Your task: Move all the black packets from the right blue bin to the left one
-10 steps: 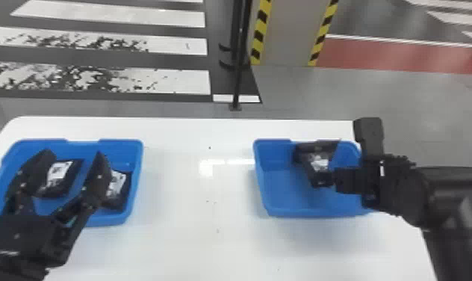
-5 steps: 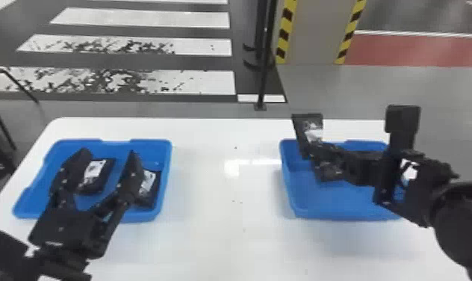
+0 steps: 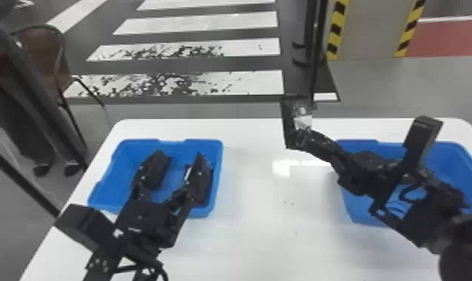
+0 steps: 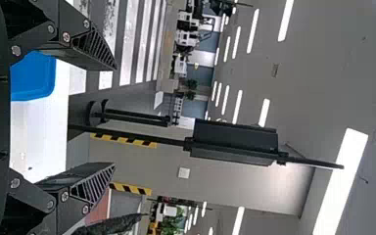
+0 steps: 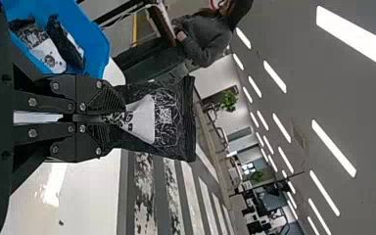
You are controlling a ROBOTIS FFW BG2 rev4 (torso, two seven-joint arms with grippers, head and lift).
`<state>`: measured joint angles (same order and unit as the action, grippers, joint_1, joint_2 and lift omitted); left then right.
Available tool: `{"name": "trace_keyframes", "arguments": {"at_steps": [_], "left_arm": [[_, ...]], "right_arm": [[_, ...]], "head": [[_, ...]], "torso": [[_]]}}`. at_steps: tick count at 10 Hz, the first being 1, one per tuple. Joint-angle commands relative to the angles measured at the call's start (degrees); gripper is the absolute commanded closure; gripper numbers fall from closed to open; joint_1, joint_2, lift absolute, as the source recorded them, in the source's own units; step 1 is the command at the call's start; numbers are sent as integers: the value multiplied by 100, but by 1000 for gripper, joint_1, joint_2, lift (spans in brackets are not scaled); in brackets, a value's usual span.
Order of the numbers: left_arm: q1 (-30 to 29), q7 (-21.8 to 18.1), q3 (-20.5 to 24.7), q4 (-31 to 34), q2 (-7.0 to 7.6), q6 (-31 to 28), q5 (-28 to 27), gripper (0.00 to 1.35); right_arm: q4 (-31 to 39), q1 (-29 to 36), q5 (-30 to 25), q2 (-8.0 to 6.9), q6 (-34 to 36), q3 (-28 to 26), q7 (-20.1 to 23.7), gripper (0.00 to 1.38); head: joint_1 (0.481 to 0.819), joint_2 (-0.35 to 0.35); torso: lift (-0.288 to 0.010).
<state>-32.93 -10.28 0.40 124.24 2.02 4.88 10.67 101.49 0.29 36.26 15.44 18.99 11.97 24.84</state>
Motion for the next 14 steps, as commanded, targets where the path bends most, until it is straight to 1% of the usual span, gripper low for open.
{"name": "trace_keyframes", "arguments": {"at_steps": [1, 2, 4, 6, 7, 8, 12, 13, 14], "left_arm": [[45, 0, -74, 0, 18, -66, 18, 374], [87, 0, -120, 0, 36, -80, 18, 374], [130, 0, -246, 0, 80, -136, 87, 374], [172, -18, -303, 0, 88, -221, 133, 374], [186, -26, -349, 0, 97, -249, 155, 374], [200, -35, -371, 0, 106, -291, 178, 374], [200, -44, -383, -14, 115, -418, 281, 389], [200, -44, -371, -14, 115, -418, 293, 432], [186, -44, -360, -14, 115, -291, 201, 843]], "right_arm": [[-468, -57, 191, -41, -564, 346, 161, 1092], [-524, -114, 248, -15, -690, 540, 214, 1092], [-594, -226, 511, 64, -817, 1180, 231, 1092], [-580, -437, 739, 152, -817, 1911, 205, 1092], [-580, -493, 796, 178, -817, 2094, 187, 1092], [-580, -507, 830, 187, -817, 2163, 179, 1092], [-594, -718, 1025, 257, -817, 2734, 135, 1092], [-594, -718, 1025, 257, -817, 2745, 135, 1092], [-594, -718, 1036, 266, -817, 2757, 135, 1092]], "head": [[695, 154], [695, 167], [695, 186], [695, 239], [695, 254], [695, 284], [695, 322], [695, 339], [695, 347]], "torso": [[-140], [-140], [-140], [-140], [-140], [-140], [-140], [-140], [-140]]}}
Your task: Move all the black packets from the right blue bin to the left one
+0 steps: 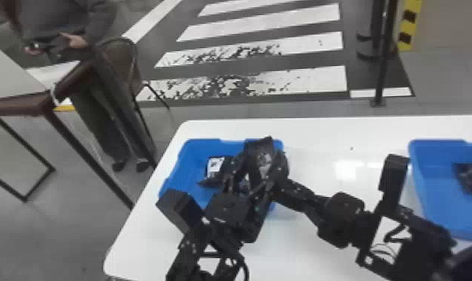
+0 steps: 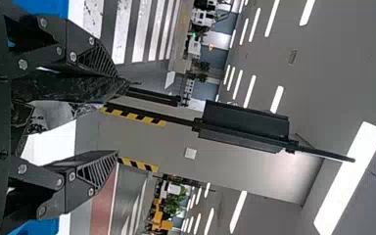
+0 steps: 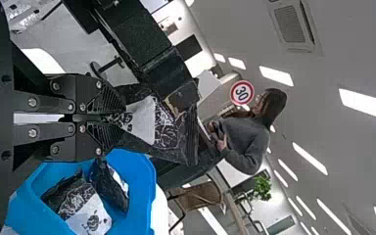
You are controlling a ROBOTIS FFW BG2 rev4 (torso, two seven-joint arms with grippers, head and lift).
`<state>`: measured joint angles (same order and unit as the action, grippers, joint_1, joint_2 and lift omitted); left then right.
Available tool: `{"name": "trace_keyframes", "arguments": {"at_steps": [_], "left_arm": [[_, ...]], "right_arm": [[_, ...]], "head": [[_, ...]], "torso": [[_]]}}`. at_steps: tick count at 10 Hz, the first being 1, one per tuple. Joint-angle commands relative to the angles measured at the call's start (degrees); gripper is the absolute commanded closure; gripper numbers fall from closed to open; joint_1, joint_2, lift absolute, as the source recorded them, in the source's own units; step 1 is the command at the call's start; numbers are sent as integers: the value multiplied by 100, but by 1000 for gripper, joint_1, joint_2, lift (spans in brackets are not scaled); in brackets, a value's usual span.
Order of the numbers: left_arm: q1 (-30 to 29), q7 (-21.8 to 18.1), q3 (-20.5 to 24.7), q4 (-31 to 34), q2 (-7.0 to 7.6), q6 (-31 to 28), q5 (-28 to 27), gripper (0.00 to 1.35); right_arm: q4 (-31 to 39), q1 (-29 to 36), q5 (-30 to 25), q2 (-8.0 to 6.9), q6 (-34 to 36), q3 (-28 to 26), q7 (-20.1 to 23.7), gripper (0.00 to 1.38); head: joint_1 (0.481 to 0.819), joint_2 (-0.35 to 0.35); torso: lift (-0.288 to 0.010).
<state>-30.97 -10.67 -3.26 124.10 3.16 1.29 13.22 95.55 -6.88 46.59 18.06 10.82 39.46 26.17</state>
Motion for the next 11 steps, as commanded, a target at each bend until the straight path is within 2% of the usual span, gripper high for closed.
{"name": "trace_keyframes", "arguments": {"at_steps": [1, 2, 6, 7, 9, 10, 11], "left_arm": [[-95, 153, 18, 28, -9, 392, -237, 1233], [-165, 268, 18, 239, 0, 40, -340, 1210], [-123, 268, -28, 422, 27, -199, -774, 1210], [-95, 268, -62, 422, 44, -185, -797, 1210], [158, 382, -5, 197, 62, -2, -1151, 1210], [467, 452, 41, -281, 44, 237, -1391, 1210], [861, 531, 189, -886, 0, 448, -1905, 1210]], "right_arm": [[14, -1, 26, 14, 0, 42, 2, 1092], [14, 13, 37, 22, 0, 53, 2, 1092], [-28, -86, 117, -4, -140, 53, -60, 1092], [-85, -100, 174, -4, -239, 53, -69, 1012], [-225, 69, 368, -13, -478, -73, -69, 91], [-239, 167, 368, -22, -478, -255, -69, 7], [-225, 280, 368, -39, -520, -427, -69, 88]], "head": [[695, 349], [695, 350], [695, 350], [695, 350], [695, 347], [695, 344], [695, 334]], "torso": [[-140], [-140], [-140], [-140], [-140], [-140], [-140]]}}
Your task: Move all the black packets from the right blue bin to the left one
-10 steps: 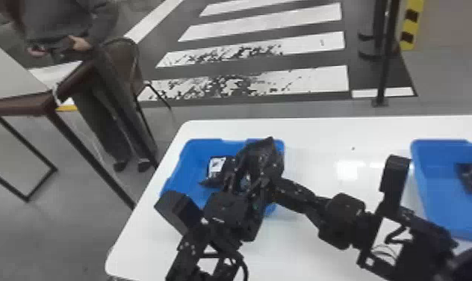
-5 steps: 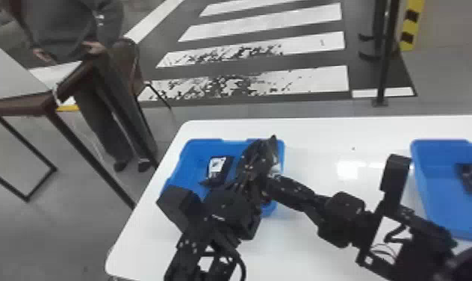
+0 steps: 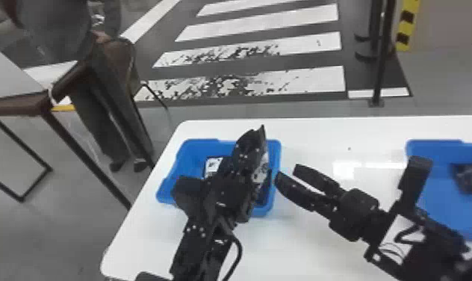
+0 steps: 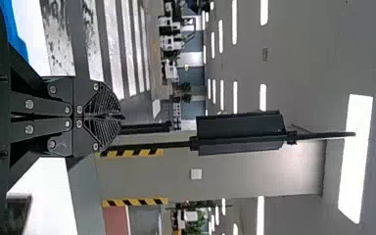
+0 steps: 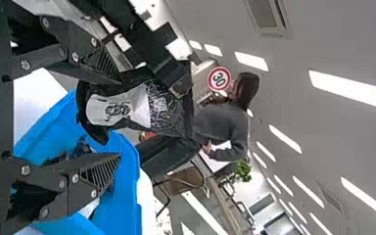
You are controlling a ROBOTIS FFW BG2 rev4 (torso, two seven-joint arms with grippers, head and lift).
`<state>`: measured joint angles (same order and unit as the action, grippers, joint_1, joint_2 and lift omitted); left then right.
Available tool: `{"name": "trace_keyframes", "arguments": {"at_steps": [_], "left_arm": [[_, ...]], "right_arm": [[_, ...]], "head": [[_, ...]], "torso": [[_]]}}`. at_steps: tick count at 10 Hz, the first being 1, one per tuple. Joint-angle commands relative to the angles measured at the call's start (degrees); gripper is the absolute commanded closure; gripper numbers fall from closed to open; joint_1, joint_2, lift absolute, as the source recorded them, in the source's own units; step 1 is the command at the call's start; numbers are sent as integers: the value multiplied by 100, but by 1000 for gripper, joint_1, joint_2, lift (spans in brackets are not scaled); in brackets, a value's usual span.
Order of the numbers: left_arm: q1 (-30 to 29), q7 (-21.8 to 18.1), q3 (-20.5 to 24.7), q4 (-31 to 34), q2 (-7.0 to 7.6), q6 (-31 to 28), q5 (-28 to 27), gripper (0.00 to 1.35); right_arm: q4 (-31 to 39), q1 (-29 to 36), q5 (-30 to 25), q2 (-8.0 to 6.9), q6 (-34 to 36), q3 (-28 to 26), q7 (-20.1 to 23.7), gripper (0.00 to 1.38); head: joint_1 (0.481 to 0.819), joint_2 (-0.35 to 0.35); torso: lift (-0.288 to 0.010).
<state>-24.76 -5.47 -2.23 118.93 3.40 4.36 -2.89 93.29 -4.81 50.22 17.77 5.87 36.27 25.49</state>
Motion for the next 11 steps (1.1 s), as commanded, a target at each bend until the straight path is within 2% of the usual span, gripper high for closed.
{"name": "trace_keyframes", "arguments": {"at_steps": [1, 2, 3, 4, 5, 6, 7, 8, 9, 10, 11], "left_arm": [[733, 54, 303, -1227, -77, 577, -819, 1210], [1042, 300, 463, -1902, -103, 1181, -1322, 1193], [1098, 459, 531, -2014, -103, 970, -1562, 722], [1014, 406, 543, -2014, -59, 928, -1173, 79], [902, 274, 634, -2014, -68, 1125, -842, 7], [817, 133, 748, -2000, -103, 1378, -522, 170], [648, -34, 806, -1944, -173, 1533, 106, 298], [409, -34, 817, -1691, -261, 1547, 369, 346], [213, -42, 726, -1424, -288, 1547, 620, 352], [58, -42, 486, -1227, -252, 1547, 1009, 358], [-12, -77, 360, -1128, -235, 1561, 1146, 358]], "right_arm": [[15, 157, -17, -28, -25, -279, 0, 85], [15, 199, -166, -45, -11, -530, -17, 85], [170, 298, -543, -72, 299, -987, -79, 85], [423, 382, -1137, -116, 819, -1604, -176, 84], [662, 382, -1777, -133, 1480, -2164, -264, 85], [915, 396, -2245, -133, 2141, -2587, -413, 84], [1098, 312, -2679, -142, 3083, -2964, -633, 84], [1225, 143, -3102, -116, 3786, -3147, -729, 84], [1534, 115, -3319, -98, 4546, -3273, -896, 84], [1745, 129, -3536, -107, 5221, -3410, -1081, 84], [1717, 101, -3651, -107, 5685, -3478, -1230, 84]], "head": [[695, 323], [695, 316], [695, 312], [695, 297], [695, 285], [695, 244], [695, 201], [695, 158], [695, 142], [695, 110], [695, 77]], "torso": [[-140], [-140], [-140], [-140], [-140], [-140], [-140], [-140], [-140], [-140], [-140]]}}
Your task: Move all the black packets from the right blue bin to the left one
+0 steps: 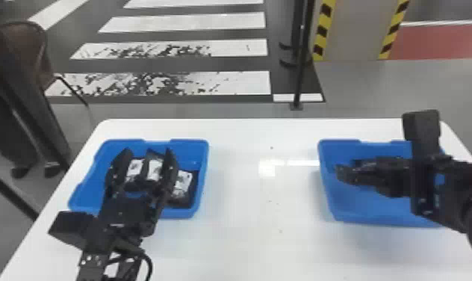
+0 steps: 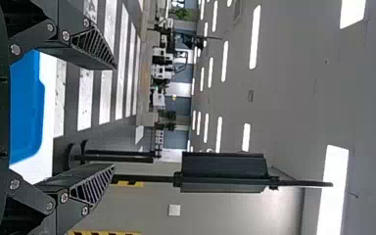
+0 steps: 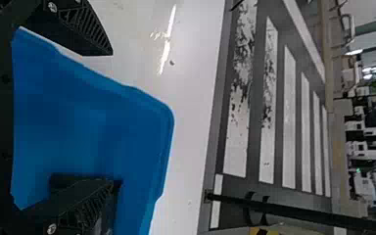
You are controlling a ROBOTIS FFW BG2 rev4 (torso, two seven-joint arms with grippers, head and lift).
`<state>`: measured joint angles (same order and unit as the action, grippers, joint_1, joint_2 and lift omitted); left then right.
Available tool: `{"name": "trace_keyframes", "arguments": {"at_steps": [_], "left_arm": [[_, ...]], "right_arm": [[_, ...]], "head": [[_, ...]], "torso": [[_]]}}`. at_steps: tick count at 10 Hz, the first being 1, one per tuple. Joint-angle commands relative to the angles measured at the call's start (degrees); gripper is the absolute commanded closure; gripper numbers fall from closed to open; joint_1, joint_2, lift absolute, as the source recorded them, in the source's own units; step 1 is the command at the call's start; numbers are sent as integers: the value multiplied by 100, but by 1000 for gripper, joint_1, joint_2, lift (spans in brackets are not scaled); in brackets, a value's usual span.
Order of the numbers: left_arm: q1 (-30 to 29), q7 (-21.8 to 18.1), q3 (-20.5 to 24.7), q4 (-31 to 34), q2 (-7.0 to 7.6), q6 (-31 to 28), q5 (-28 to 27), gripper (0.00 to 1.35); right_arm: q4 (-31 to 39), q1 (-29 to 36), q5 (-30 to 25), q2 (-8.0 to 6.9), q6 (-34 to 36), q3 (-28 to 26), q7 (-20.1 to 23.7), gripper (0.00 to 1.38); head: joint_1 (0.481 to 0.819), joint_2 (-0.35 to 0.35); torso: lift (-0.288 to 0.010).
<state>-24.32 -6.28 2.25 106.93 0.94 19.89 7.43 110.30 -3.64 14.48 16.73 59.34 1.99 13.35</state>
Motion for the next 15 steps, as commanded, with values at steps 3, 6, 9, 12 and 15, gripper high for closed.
{"name": "trace_keyframes", "arguments": {"at_steps": [3, 6, 9, 12, 15], "left_arm": [[-43, -198, -100, 72, 29, 64, 366, 358], [-29, -224, -203, 72, 73, 64, 354, 358], [-43, -251, -191, 72, 73, 64, 354, 358], [-29, -268, -191, 72, 73, 64, 354, 360], [-43, -286, -180, 72, 73, 64, 366, 360]], "right_arm": [[-12, -100, -945, -74, 647, -39, -447, 85], [-631, -466, -1196, -91, 647, -28, -658, 61], [-1531, -789, -956, -74, -14, -28, -658, 32], [-2347, -1113, -922, -65, -436, -17, -658, 53], [-2867, -1239, -476, -12, -590, -17, -605, 730]], "head": [[695, -21], [695, -80], [695, -108], [695, -114], [695, -125]], "torso": [[-140], [-140], [-140], [-140], [-140]]}}
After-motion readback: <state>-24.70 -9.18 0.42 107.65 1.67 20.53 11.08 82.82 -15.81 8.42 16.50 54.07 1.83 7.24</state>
